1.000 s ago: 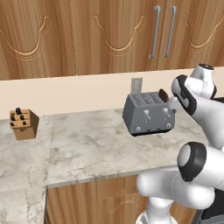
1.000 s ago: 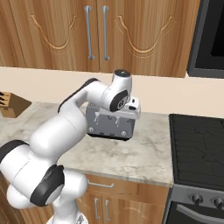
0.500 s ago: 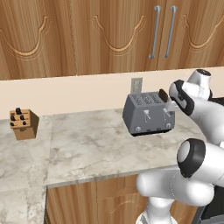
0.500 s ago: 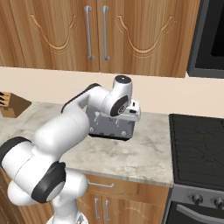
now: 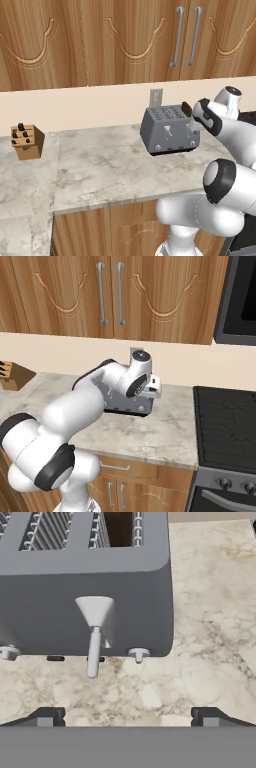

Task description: Start the toaster. Once the lever pops up, take the bread to the plate on the dining counter.

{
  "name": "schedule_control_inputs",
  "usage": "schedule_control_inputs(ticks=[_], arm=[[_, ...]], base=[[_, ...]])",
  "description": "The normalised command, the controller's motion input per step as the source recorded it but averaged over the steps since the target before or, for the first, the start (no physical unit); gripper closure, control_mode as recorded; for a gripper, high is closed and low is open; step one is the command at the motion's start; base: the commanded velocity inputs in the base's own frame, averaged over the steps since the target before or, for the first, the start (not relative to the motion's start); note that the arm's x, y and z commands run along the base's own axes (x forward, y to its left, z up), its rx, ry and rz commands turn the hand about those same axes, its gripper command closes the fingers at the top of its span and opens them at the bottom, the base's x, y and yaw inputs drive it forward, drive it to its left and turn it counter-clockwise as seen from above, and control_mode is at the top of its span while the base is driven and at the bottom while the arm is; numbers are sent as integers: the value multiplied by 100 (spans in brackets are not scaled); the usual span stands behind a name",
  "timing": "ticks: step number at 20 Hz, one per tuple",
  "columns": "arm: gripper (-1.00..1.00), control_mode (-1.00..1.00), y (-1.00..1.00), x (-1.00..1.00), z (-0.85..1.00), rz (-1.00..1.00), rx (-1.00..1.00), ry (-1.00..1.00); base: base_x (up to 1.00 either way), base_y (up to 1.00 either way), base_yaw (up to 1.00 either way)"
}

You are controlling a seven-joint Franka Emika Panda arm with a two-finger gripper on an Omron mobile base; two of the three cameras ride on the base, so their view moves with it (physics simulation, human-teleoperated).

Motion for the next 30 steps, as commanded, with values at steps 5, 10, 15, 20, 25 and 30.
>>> schedule_control_inputs(ticks=[5, 10, 15, 20, 25, 30], arm=[[-100, -100, 0, 17, -17, 0, 0, -3], [-100, -100, 0, 37, -9, 0, 0, 0], [-100, -100, 0, 22, -5, 0, 0, 0], [-100, -100, 0, 11, -6, 0, 0, 0], [-100, -100, 0, 5, -4, 0, 0, 0], [-100, -100, 0, 0, 0, 0, 0, 0]], base=[[0, 0, 0], [0, 0, 0], [0, 0, 0], [0, 0, 0], [0, 0, 0], [0, 0, 0]])
